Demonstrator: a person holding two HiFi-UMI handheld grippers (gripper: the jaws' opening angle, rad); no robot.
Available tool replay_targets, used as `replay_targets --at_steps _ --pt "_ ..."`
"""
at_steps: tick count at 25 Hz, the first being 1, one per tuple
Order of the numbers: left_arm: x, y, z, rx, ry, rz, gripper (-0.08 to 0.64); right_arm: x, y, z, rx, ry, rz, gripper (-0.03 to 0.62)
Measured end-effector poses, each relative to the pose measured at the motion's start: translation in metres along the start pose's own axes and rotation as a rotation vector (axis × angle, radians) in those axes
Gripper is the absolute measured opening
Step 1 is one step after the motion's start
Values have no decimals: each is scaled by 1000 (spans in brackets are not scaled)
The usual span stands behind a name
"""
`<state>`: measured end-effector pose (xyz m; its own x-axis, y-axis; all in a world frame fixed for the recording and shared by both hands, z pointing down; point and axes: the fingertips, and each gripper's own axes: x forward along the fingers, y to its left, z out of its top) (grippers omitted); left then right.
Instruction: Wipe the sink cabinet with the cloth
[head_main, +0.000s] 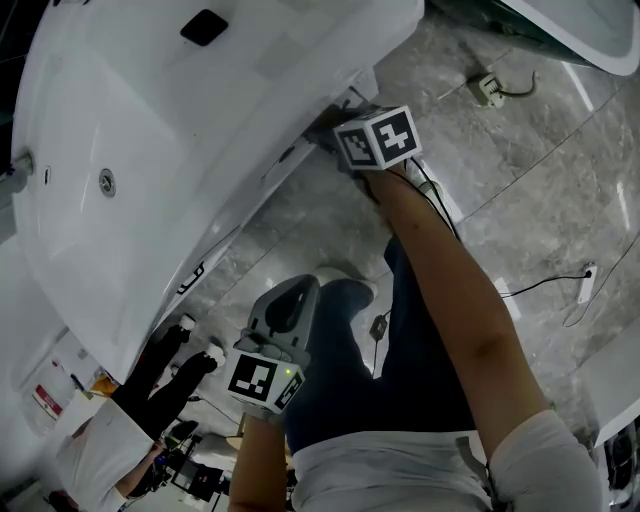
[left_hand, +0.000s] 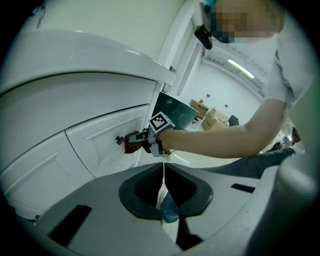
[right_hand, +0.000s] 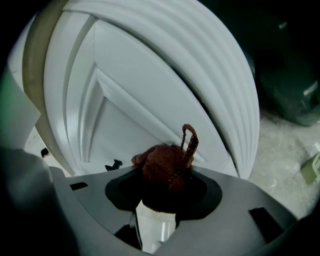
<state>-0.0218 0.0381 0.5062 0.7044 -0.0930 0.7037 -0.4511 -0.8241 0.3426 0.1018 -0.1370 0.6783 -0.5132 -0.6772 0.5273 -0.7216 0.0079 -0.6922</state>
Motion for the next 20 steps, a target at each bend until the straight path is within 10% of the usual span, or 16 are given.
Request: replay_targets --at_steps 20 --pt "-32 24 -30 8 -21 -29 21 22 31 -24 -70 -97 -32 169"
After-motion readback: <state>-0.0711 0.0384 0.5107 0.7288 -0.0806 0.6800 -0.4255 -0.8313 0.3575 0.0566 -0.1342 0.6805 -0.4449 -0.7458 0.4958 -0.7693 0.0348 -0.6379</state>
